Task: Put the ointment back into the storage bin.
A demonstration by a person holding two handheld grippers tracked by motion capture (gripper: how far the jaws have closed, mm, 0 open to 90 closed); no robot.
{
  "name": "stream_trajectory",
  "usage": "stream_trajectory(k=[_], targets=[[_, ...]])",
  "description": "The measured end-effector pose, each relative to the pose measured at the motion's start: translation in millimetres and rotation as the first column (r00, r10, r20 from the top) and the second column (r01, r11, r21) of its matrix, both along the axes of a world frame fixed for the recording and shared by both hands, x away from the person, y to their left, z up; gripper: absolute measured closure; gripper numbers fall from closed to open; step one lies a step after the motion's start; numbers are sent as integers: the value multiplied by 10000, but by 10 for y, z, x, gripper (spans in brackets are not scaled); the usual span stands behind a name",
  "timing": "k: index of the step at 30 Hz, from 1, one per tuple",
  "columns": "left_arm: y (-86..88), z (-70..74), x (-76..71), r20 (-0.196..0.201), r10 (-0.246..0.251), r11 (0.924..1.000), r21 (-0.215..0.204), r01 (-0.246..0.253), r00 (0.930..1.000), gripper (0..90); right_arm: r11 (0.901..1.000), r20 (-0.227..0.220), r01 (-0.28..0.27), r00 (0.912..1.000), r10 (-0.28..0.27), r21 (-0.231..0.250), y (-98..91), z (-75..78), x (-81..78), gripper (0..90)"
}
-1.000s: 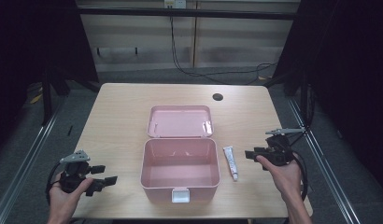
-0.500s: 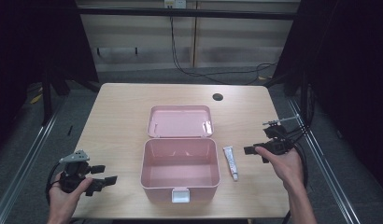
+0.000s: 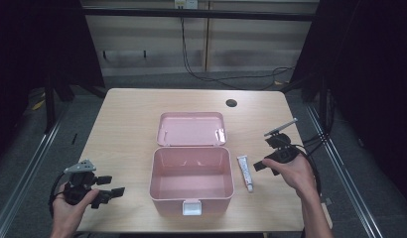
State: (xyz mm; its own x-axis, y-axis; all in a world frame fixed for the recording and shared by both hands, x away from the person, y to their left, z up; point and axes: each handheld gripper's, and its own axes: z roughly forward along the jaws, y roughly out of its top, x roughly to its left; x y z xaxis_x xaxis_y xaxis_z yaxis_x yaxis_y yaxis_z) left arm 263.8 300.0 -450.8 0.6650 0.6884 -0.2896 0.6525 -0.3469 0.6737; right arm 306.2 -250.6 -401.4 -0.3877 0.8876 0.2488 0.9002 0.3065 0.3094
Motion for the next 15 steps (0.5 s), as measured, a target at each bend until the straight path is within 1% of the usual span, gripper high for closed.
stream_trajectory(k=[1, 2, 3, 4, 6, 7, 8, 9, 10, 13, 14, 15], targets=[[0, 0, 0, 0, 0, 10000, 0, 0, 10000, 238, 10000, 0, 0, 10000, 0, 0, 0, 0, 0, 592], [1, 1, 0, 7, 13, 10000, -11, -13, 10000, 238, 9999, -262, -113, 9996, 110, -103, 49, -29, 23, 594], [1, 1, 0, 7, 13, 10000, -11, -13, 10000, 238, 9999, -262, -113, 9996, 110, -103, 49, -29, 23, 594], [3, 1, 0, -6, -1, 10000, -8, 1, 10000, 238, 9994, -466, -245, 9986, 235, -228, 88, -63, 51, 596], [0, -2, 2, 17, 21, 10000, 12, -21, 10000, 238, 9988, -679, -351, 9972, 327, -342, 124, -91, 77, 600], [0, -2, 2, 17, 21, 10000, 12, -21, 10000, 238, 9988, -679, -351, 9972, 327, -342, 124, -91, 77, 600], [-1, -1, 0, -11, -32, 10000, 18, 32, 10000, 238, 9981, -844, -388, 9958, 347, -475, 171, -115, 101, 604], [-1, -1, 0, -11, -32, 10000, 18, 32, 10000, 238, 9981, -844, -388, 9958, 347, -475, 171, -115, 101, 604], [-4, -1, -1, -20, -2, 10000, -29, 2, 10000, 238, 9973, -957, -421, 9948, 362, -600, 210, -145, 125, 612], [-1, 0, 0, -6, -29, 10000, 36, 29, 10000, 238, 9967, -982, -390, 9947, 319, -709, 245, -176, 141, 618], [-1, -1, 0, -11, -13, 10000, 29, 13, 10000, 238, 9940, -1093, -405, 9936, 293, -1020, 293, -214, 161, 622], [-3, -2, 2, -3, 17, 10000, 31, -17, 10000, 238, 9933, -1130, -489, 9929, 369, -1049, 304, -231, 171, 621]])
